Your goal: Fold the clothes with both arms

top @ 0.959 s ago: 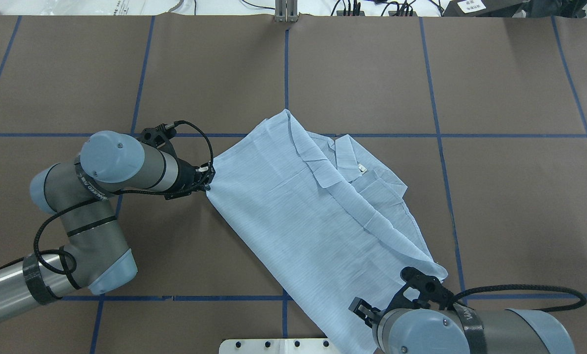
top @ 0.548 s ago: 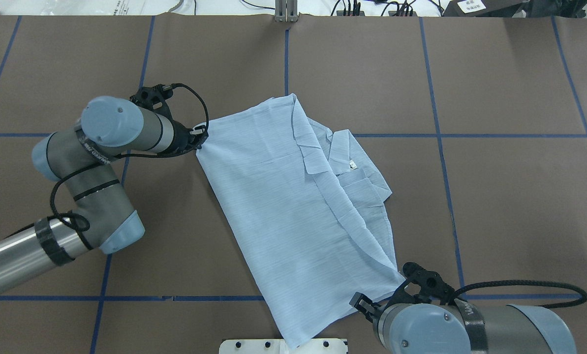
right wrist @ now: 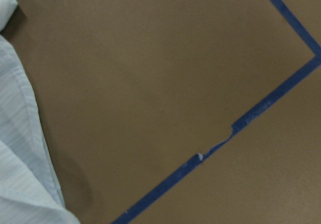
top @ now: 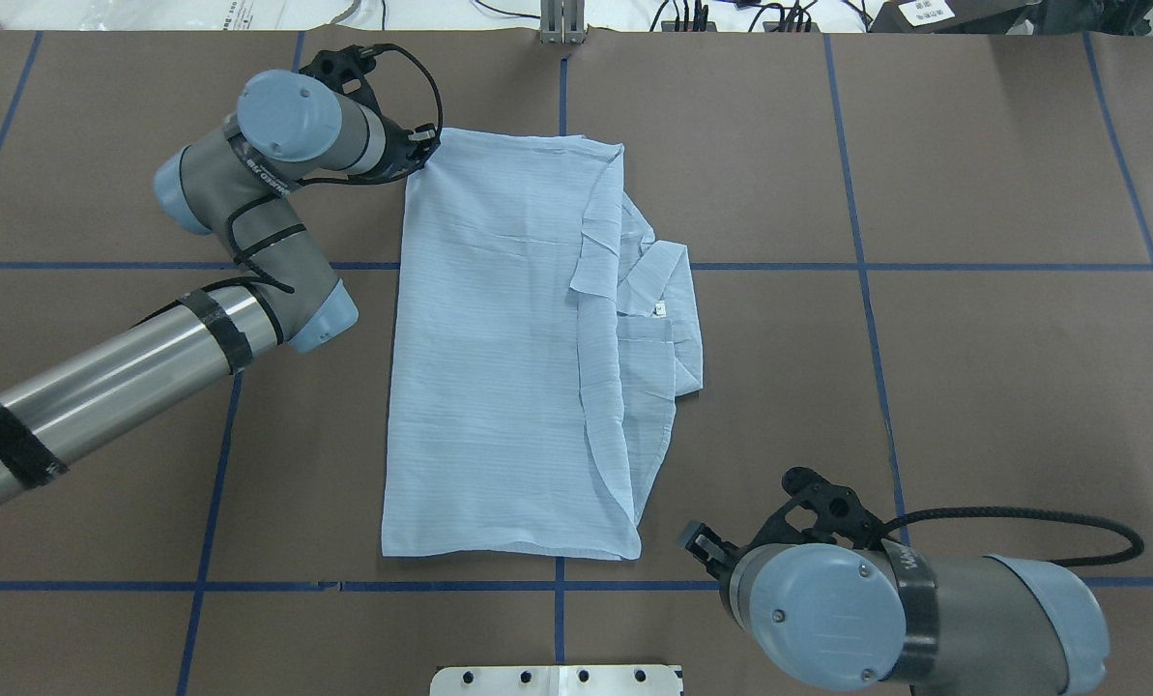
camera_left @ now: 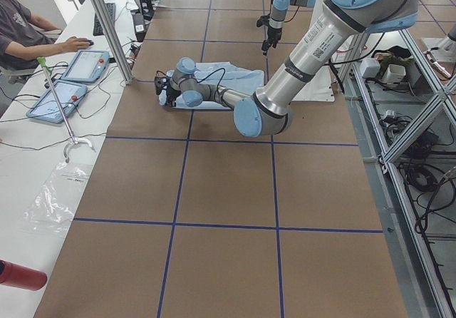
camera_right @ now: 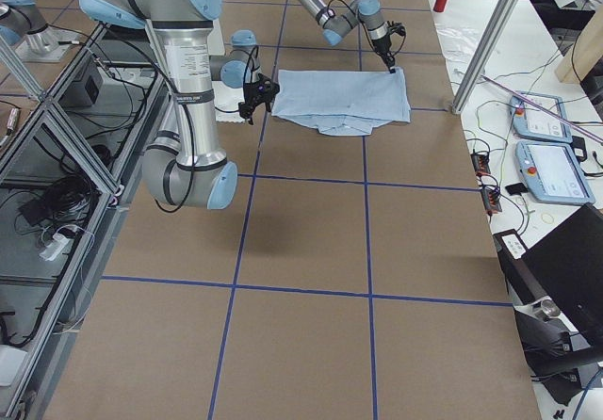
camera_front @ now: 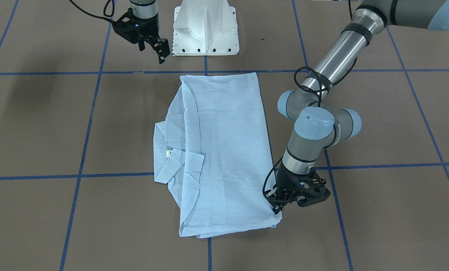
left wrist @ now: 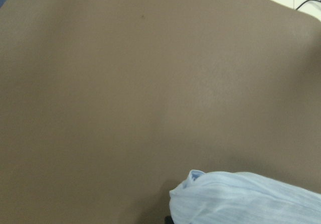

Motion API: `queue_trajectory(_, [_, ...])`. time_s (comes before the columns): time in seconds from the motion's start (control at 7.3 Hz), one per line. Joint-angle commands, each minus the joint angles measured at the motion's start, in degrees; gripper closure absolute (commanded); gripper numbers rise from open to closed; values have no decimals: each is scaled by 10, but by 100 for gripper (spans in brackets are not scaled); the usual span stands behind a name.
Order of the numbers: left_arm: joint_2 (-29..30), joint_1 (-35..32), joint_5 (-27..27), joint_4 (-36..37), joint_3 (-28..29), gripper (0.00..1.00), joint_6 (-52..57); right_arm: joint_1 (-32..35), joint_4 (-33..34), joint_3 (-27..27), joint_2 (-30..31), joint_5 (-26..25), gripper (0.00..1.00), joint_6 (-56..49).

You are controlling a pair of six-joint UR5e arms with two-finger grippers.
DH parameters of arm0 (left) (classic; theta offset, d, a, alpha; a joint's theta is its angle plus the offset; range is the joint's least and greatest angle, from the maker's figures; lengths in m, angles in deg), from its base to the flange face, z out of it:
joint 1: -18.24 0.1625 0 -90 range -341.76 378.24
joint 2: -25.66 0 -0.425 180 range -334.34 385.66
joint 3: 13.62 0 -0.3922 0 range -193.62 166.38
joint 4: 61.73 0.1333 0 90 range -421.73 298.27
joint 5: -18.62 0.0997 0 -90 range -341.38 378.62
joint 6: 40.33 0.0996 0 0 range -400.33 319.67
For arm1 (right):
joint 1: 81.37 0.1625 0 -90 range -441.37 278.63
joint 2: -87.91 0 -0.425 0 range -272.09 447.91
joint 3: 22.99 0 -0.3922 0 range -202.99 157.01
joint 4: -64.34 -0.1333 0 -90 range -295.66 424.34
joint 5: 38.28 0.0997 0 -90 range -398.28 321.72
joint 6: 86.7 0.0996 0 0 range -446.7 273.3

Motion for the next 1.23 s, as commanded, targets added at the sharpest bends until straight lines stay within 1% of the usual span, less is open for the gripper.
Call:
queue_trajectory(0.0, [2, -18, -9, -2, -25, 42, 25, 6, -2, 60, -53, -55, 0, -6])
queue_trajectory(0.14, [-65, -19, -46, 1, -118, 42, 25, 6, -1, 74, -75, -82, 0, -35])
queue_trajectory(0.27, [-114, -24, -76, 5, -190, 42, 24, 5, -1, 89, -83, -82, 0, -97])
queue_trajectory(0.41, [-137, -27, -76, 16, -225, 42, 24, 4, 1, 117, -97, -82, 0, -150])
queue_trajectory(0.55, [-138, -27, -76, 27, -235, 42, 24, 4, 4, 146, -112, -83, 0, -215])
queue_trajectory(0.69, [-138, -27, -76, 33, -241, 42, 24, 4, 9, 153, -115, -82, 0, -289])
queue_trajectory(1.1, [-143, -30, -76, 39, -246, 42, 24, 4, 8, 155, -136, -88, 0, -373])
